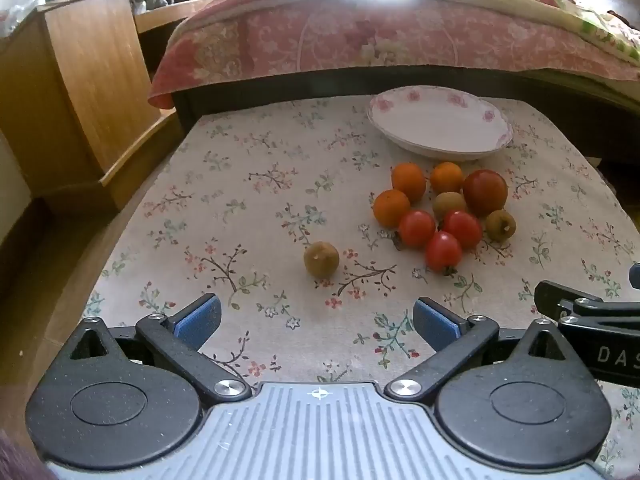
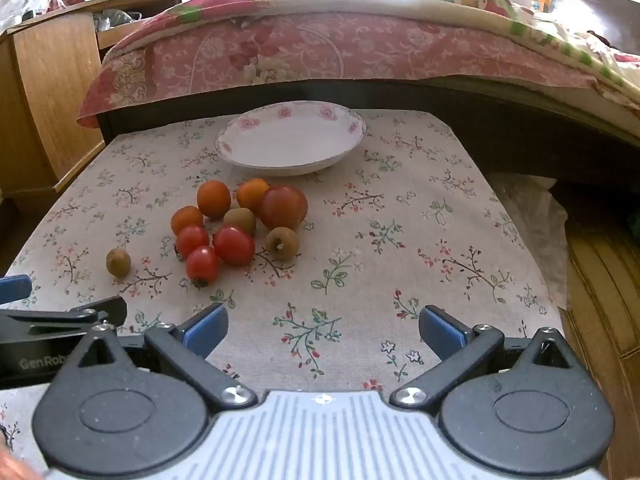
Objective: Organize fruits
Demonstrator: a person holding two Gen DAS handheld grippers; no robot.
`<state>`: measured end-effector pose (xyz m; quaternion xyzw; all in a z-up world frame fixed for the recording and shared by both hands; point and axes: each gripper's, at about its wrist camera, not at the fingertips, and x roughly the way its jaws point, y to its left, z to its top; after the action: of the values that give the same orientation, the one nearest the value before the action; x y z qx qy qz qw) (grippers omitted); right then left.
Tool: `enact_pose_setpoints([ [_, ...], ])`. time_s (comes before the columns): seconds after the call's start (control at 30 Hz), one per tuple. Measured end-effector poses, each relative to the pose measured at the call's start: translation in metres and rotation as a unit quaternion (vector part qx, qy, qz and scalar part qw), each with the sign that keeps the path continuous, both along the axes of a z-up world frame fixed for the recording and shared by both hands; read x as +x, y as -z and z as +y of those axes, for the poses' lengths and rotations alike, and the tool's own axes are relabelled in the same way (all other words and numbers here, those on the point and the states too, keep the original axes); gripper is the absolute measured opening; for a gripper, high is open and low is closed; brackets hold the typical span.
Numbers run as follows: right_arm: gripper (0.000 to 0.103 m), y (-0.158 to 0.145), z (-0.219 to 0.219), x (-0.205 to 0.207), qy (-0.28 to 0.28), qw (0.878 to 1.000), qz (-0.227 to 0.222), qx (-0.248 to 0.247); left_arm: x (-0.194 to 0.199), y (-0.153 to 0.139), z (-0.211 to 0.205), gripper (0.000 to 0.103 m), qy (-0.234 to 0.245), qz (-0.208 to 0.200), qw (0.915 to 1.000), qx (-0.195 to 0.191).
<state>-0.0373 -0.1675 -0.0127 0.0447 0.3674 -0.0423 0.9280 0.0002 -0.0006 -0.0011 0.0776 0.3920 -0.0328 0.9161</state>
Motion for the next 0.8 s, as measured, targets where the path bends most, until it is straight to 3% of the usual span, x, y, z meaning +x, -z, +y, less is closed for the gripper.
enact_pose_setpoints([
  [0.8,0.103,0.0043,0.0004,0.002,-0.001,1.0,0.004,-0.001,0.0017,0.0067,0.0007,0.103,-0.003,0.011,0.9999,-0.005],
])
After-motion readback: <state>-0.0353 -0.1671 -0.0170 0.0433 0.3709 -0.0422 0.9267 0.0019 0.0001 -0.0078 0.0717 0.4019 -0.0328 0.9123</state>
